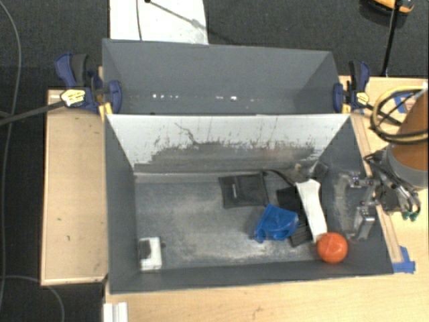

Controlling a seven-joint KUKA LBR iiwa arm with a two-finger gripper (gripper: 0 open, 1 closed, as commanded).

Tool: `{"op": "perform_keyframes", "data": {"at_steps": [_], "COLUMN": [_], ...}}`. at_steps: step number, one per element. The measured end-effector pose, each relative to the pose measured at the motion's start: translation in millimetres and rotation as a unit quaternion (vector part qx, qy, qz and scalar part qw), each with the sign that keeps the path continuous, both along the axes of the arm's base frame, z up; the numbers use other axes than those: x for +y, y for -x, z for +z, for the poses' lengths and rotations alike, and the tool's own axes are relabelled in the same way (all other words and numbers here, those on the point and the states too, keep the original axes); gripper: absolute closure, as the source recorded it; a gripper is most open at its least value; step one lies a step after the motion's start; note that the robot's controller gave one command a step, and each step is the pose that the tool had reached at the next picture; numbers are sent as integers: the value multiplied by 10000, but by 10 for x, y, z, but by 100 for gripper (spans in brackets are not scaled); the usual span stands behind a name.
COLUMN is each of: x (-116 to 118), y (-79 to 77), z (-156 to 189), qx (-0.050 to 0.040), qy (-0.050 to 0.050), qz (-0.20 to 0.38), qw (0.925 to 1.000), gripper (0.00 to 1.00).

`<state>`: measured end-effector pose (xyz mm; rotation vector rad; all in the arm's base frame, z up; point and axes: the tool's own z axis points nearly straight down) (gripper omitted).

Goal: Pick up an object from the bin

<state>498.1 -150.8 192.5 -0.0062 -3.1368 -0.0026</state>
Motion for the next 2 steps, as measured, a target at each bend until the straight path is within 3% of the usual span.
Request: {"op": "perform_keyframes", "data": {"at_steps": [1, 2], "x": [5, 472], "y": [-19, -65], "z": [44, -647], "qx": [-41, -45], "qy": [12, 9], "qz": [29, 461], "qw": [10000, 9989], "gripper": [0, 0]}}
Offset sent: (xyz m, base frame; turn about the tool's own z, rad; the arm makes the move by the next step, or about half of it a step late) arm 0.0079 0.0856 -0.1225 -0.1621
